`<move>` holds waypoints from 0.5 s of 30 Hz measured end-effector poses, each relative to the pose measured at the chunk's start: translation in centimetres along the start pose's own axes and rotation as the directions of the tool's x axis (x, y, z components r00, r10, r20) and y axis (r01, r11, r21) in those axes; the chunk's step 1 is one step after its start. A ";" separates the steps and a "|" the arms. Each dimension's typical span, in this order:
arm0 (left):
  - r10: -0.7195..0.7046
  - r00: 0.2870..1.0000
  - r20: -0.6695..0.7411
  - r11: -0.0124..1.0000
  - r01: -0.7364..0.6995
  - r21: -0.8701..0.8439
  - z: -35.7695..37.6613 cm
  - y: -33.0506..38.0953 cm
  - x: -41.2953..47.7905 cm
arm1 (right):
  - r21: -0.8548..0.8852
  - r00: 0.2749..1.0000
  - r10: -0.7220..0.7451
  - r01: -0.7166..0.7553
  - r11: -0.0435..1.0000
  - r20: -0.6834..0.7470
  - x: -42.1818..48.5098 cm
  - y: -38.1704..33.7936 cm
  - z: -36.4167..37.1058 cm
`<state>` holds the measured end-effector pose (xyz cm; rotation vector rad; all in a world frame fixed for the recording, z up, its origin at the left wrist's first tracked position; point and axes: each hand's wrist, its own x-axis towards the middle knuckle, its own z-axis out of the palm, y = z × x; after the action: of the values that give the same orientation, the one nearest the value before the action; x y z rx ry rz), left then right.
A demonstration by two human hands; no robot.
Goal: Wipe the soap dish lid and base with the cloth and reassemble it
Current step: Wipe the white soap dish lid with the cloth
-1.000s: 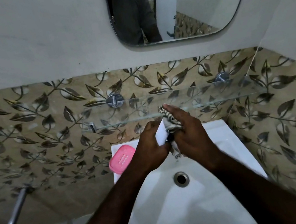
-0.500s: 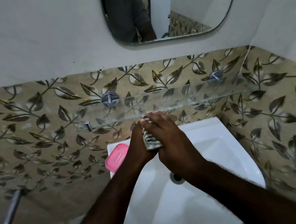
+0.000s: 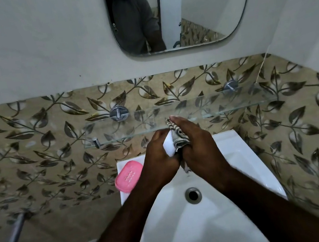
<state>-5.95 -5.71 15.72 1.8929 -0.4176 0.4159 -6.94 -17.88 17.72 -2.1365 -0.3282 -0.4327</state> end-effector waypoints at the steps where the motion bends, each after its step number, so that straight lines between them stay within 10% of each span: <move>1: -0.023 1.000 -0.002 0.999 0.023 -0.030 0.0 -0.1 0.0 | -0.027 1.000 -0.017 0.017 0.999 0.008 -0.2 -0.6 0.2; 5: -0.120 0.992 0.043 0.988 0.124 -0.095 -0.6 -0.3 -0.7 | -0.213 0.952 -0.282 0.301 0.930 0.115 -2.1 -0.8 1.4; 10: -0.090 0.995 0.030 0.996 0.091 -0.014 -0.1 0.2 -0.6 | -0.004 1.000 -0.030 0.030 1.000 0.008 -0.6 0.0 0.3; 15: -0.135 0.989 0.063 0.982 0.142 -0.127 -0.4 0.2 -0.7 | -0.158 0.959 -0.265 0.279 0.947 0.103 -2.2 -0.7 1.1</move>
<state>-6.72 -5.36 15.71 1.7956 -0.3382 0.2391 -8.98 -16.79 16.72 -2.2889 -0.6596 -0.5500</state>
